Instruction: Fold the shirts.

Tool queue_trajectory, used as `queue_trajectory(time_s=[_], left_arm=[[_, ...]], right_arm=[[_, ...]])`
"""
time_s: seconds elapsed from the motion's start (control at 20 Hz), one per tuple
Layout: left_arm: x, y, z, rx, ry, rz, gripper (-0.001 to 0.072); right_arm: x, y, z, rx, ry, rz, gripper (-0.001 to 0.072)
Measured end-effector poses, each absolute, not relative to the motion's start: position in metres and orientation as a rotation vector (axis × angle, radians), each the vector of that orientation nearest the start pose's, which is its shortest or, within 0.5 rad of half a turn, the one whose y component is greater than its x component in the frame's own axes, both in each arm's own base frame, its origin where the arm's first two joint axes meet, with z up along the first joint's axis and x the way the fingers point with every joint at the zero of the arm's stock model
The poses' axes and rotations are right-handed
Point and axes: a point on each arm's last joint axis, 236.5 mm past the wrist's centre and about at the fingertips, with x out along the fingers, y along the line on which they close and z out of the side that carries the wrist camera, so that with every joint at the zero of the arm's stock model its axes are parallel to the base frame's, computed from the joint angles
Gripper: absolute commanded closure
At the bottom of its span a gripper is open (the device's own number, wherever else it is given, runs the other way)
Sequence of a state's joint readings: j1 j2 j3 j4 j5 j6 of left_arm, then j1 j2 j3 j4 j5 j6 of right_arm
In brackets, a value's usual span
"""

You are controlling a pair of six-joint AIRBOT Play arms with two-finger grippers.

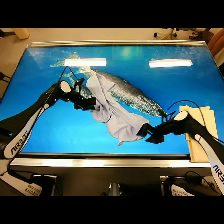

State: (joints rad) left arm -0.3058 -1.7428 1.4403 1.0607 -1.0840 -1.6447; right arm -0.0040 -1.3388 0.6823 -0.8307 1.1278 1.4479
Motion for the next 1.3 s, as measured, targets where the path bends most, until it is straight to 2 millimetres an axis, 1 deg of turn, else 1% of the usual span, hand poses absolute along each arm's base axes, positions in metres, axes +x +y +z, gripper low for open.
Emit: queue_trajectory(time_s=[0.05,0.15,0.2,0.25,0.3,0.35,0.4,0.45,0.5,0.55,0.6,0.65,0.7,0.75,0.8,0.85,0.9,0.95,1.0,1.05,1.1,1.15,1.25,1.3], left_arm=[[0.418,-0.242,-0.057,-0.355,1.433,-0.420,0.0674],[0.418,-0.247,-0.038,-0.342,1.393,-0.444,0.0675],[0.420,-0.247,-0.024,-0.323,1.358,-0.455,0.0675],[0.423,-0.244,-0.005,-0.290,1.309,-0.470,0.0675],[0.427,-0.239,0.020,-0.242,1.239,-0.481,0.0675],[0.432,-0.231,0.051,-0.189,1.158,-0.483,0.0675],[0.435,-0.220,0.091,-0.129,1.056,-0.478,0.0675],[0.437,-0.209,0.137,-0.080,0.942,-0.467,0.0675],[0.433,-0.195,0.193,-0.041,0.807,-0.448,0.0675],[0.424,-0.180,0.248,-0.015,0.674,-0.426,0.0675],[0.408,-0.163,0.303,-0.012,0.541,-0.391,0.0675],[0.388,-0.145,0.349,-0.022,0.428,-0.351,0.0675],[0.363,-0.125,0.391,-0.048,0.322,-0.311,0.0675],[0.339,-0.109,0.422,-0.075,0.240,-0.283,0.0675],[0.315,-0.096,0.445,-0.105,0.175,-0.269,0.0675],[0.297,-0.086,0.460,-0.127,0.130,-0.259,0.0675],[0.281,-0.078,0.470,-0.143,0.099,-0.248,0.0675],[0.273,-0.072,0.473,-0.151,0.087,-0.237,0.0675],[0.269,-0.069,0.472,-0.156,0.090,-0.231,0.0675],[0.270,-0.068,0.467,-0.152,0.100,-0.224,0.0675],[0.275,-0.068,0.459,-0.143,0.119,-0.214,0.0675],[0.284,-0.070,0.446,-0.133,0.152,-0.208,0.0675],[0.317,-0.081,0.407,-0.106,0.244,-0.199,0.0675],[0.339,-0.089,0.386,-0.091,0.279,-0.197,0.0675]], right_arm=[[0.259,0.148,-0.102,0.703,1.639,0.295,0.0694],[0.269,0.158,-0.100,0.678,1.594,0.312,0.0697],[0.276,0.162,-0.092,0.654,1.563,0.342,0.0698],[0.288,0.163,-0.077,0.624,1.517,0.375,0.0698],[0.303,0.159,-0.057,0.581,1.454,0.400,0.0698],[0.321,0.153,-0.026,0.534,1.365,0.428,0.0698],[0.342,0.143,0.014,0.484,1.247,0.442,0.0698],[0.362,0.130,0.060,0.435,1.112,0.439,0.0697],[0.378,0.115,0.117,0.388,0.954,0.424,0.0697],[0.385,0.099,0.173,0.342,0.800,0.398,0.0697],[0.384,0.085,0.227,0.300,0.657,0.370,0.0697],[0.374,0.073,0.282,0.266,0.509,0.337,0.0697],[0.358,0.066,0.327,0.244,0.393,0.313,0.0697],[0.341,0.061,0.360,0.234,0.304,0.294,0.0697],[0.322,0.058,0.385,0.228,0.239,0.277,0.0697],[0.308,0.056,0.399,0.230,0.207,0.266,0.0696],[0.298,0.056,0.403,0.236,0.206,0.261,0.0696],[0.290,0.057,0.399,0.242,0.237,0.260,0.0696],[0.286,0.058,0.391,0.246,0.279,0.256,0.0696],[0.284,0.058,0.376,0.247,0.345,0.252,0.0696],[0.283,0.059,0.354,0.254,0.439,0.251,0.0696],[0.284,0.058,0.327,0.261,0.545,0.241,0.0696],[0.285,0.053,0.265,0.282,0.761,0.214,0.0696],[0.287,0.051,0.233,0.300,0.861,0.203,0.0696]])
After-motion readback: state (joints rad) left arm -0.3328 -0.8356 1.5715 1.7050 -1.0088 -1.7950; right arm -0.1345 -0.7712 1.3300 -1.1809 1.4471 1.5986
